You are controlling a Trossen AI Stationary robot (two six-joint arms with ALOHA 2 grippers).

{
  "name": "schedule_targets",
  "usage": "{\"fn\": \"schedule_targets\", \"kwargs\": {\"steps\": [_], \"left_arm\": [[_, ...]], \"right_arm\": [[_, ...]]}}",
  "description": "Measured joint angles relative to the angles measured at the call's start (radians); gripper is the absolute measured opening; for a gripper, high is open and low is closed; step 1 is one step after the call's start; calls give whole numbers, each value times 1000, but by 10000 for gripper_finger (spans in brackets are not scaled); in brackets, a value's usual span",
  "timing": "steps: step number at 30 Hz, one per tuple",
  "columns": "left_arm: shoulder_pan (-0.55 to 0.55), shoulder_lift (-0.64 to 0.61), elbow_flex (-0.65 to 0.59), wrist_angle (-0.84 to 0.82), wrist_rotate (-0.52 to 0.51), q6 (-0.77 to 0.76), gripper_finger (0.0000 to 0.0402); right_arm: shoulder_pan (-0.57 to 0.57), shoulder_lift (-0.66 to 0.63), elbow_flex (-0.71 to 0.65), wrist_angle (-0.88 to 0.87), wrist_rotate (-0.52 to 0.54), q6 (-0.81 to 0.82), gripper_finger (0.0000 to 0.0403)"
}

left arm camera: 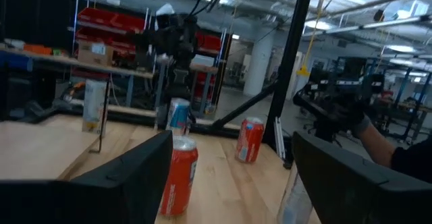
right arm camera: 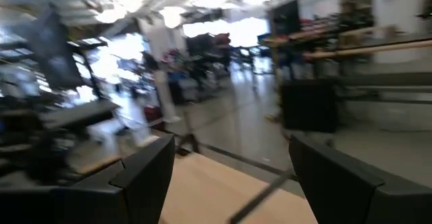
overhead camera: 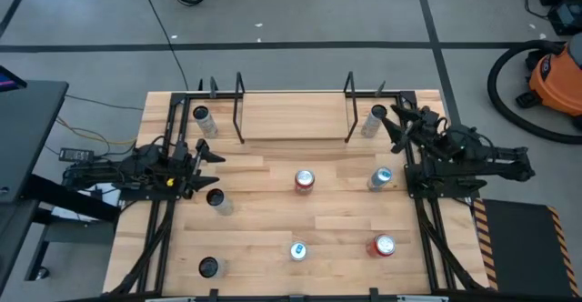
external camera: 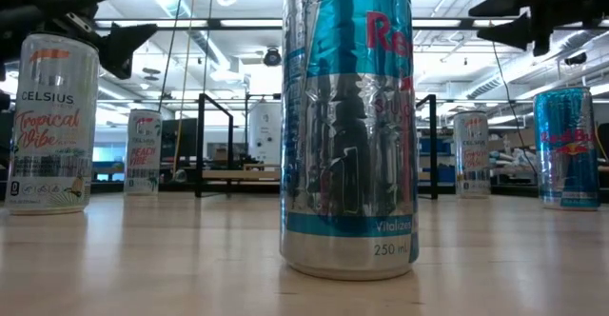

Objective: Place canned beverage on shelf
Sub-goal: Put the top white yellow soda can on the shelf

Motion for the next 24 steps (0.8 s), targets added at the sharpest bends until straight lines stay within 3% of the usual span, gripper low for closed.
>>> {"fn": "schedule_targets", "kwargs": {"steps": [6, 12, 18, 24], "left_arm": [[0, 0, 0, 24, -8, -7, 309], [0, 1, 39, -26, -99, 18, 309], [0, 2, 170, -229, -114, 55, 309], [0, 2, 241, -382, -165, 45, 309]], "right_arm": [[-8, 119, 144, -169, 105, 10, 300], [-61, 247, 270, -306, 113, 67, 300], [-148, 381, 374, -415, 107, 126, 300], [-250, 499, 458, -476, 28, 205, 300]]}}
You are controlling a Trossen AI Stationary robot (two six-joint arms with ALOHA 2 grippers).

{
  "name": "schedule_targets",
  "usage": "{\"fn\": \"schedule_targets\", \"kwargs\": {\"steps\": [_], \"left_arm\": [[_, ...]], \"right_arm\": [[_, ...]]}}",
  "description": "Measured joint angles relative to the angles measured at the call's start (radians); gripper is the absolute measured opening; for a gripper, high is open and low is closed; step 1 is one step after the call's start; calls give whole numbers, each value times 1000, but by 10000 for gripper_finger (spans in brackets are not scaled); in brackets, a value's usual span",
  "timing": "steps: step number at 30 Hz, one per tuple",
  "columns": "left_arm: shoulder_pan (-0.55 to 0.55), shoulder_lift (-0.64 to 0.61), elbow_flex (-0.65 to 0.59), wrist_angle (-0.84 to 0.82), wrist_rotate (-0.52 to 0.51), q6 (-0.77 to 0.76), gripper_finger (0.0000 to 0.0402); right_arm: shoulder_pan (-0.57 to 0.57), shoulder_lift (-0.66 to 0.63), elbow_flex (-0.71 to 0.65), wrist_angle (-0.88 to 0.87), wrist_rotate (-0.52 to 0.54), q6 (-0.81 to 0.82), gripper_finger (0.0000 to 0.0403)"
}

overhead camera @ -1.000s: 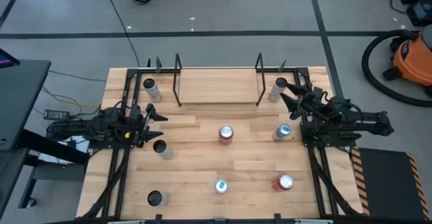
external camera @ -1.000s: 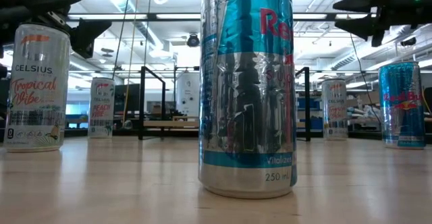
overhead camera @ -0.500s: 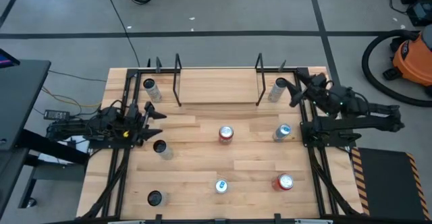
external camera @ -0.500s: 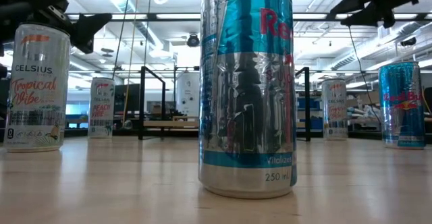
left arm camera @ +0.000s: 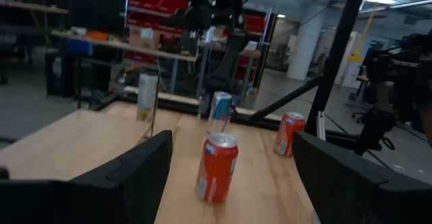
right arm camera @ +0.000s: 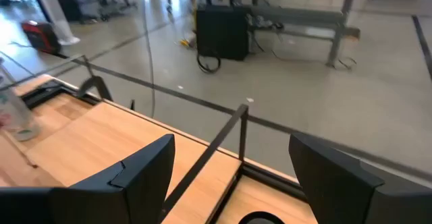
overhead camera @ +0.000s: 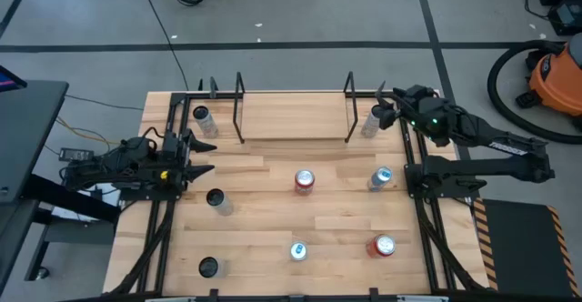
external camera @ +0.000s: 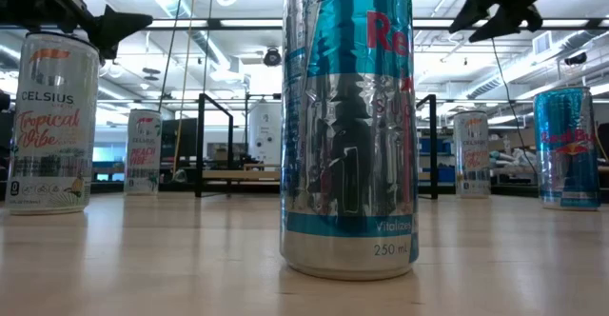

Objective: Place canned beverage on shelf
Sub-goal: Put the top white yellow soda can on the shelf

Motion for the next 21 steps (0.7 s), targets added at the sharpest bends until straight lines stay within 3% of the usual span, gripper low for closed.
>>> {"fn": "schedule_targets", "kwargs": {"steps": [9, 16, 21], "left_arm": [[0, 0, 0, -89, 0, -42, 309], [0, 0, 0, -98, 0, -54, 309], [0, 0, 0, -97, 0, -55, 309]], "right_arm": [[-137, 128, 68, -158, -7, 135, 300], [-212, 195, 68, -209, -161, 207, 300], [-239, 256, 68, -261, -178, 206, 300]]}}
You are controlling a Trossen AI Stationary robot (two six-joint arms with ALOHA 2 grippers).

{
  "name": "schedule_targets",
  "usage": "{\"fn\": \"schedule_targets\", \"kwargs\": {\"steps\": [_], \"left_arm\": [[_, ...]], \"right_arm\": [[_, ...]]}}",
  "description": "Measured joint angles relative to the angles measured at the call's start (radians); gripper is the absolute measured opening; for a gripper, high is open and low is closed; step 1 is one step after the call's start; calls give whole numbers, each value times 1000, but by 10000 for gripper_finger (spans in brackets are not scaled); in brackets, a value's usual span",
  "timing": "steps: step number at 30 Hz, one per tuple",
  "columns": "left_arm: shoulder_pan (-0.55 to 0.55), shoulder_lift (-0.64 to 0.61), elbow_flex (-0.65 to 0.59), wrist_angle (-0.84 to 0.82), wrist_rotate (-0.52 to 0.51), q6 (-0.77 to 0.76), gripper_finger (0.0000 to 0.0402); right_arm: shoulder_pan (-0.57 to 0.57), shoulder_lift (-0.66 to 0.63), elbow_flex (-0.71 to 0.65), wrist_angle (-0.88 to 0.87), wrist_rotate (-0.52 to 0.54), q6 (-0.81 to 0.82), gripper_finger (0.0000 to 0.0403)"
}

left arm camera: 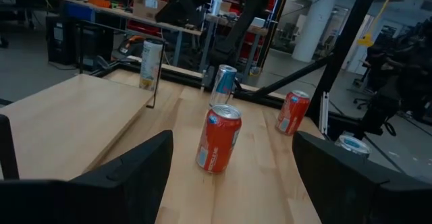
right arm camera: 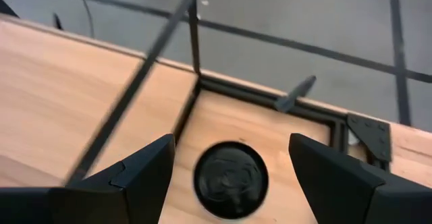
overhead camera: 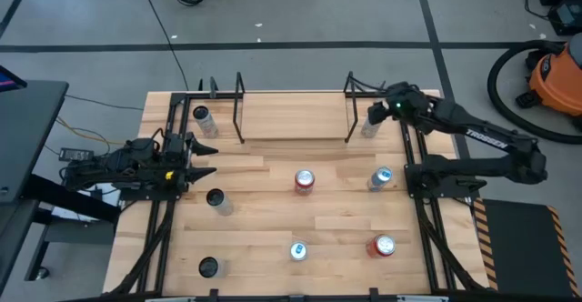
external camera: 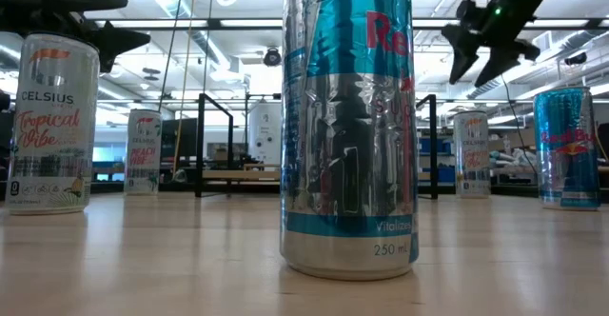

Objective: Place canned beverage on shelf
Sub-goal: Put the top white yellow soda can on the shelf

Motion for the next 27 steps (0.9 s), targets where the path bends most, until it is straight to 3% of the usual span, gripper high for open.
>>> {"fn": "schedule_targets", "kwargs": {"steps": [9, 15, 23, 27], "left_arm": [[0, 0, 0, 0, 0, 0, 309], [0, 0, 0, 0, 0, 1, 309], [0, 0, 0, 1, 0, 1, 309], [0, 0, 0, 1, 0, 1, 309]], "right_arm": [[-26, 97, 0, -14, -10, -3, 300], [-48, 146, 0, -15, -104, -10, 300], [-105, 160, 0, -21, -115, -34, 300], [-139, 159, -5, -41, -179, -36, 300]]}}
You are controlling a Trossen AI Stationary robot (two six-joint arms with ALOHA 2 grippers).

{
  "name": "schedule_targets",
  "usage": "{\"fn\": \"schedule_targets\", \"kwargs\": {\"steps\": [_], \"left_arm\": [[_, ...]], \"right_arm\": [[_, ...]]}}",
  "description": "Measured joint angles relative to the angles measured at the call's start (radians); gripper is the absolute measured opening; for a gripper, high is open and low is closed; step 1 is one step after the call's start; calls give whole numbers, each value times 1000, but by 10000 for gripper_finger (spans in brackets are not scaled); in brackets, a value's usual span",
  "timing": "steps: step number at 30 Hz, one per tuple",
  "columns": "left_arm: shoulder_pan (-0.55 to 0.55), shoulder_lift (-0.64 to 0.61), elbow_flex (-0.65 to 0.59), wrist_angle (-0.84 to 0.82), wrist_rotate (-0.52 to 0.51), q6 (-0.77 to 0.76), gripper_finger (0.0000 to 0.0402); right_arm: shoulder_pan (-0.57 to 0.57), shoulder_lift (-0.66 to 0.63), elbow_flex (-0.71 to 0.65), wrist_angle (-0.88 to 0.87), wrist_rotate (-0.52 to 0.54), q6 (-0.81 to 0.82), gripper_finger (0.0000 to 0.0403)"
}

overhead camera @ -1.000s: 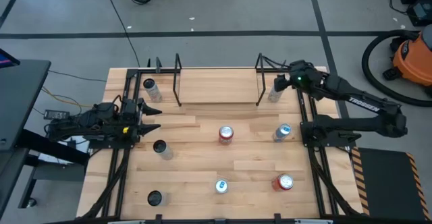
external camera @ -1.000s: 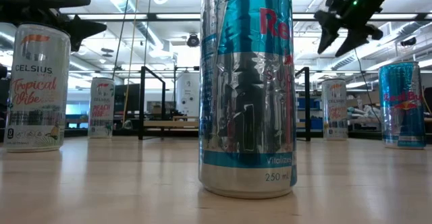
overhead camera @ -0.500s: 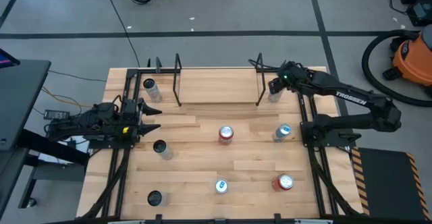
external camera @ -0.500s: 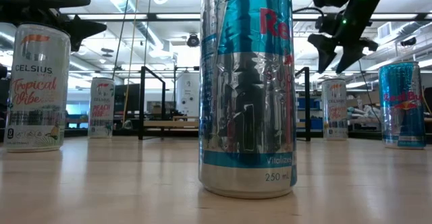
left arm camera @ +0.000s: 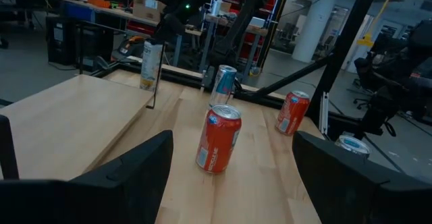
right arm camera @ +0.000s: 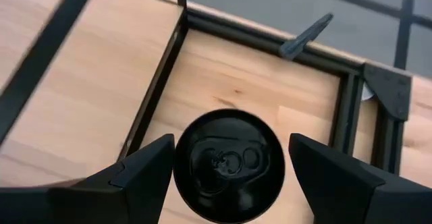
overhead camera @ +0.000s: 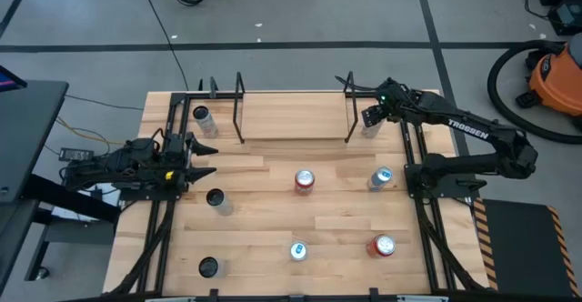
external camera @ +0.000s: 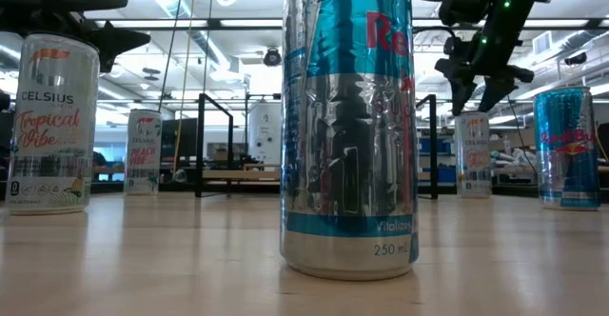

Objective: Place canned beverage on shelf
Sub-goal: Put the top white yellow soda can on the shelf

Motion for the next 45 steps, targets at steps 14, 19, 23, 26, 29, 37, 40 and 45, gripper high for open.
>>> {"fn": "schedule_targets", "kwargs": {"steps": [14, 19, 23, 26, 29, 37, 40, 45], "left_arm": [[0, 0, 0, 0, 0, 0, 309], [0, 0, 0, 0, 0, 1, 309], [0, 0, 0, 1, 0, 1, 309], [0, 0, 0, 1, 0, 1, 309], [0, 0, 0, 1, 0, 0, 309], [0, 0, 0, 1, 0, 0, 309], [0, 0, 0, 1, 0, 0, 309], [0, 0, 0, 1, 0, 0, 309]], "right_arm": [[-32, -2, -55, 15, -57, -33, 288], [-32, -2, -55, 15, -60, -44, 268], [-32, -2, -56, 15, -61, -48, 268], [-32, -2, -55, 17, -64, -56, 268], [-32, 2, -37, 8, -86, -81, 268], [-32, 3, 68, -45, -98, -114, 268], [-32, 3, 123, -63, -97, -135, 268], [-32, 3, 232, -113, -93, -159, 268]]}}
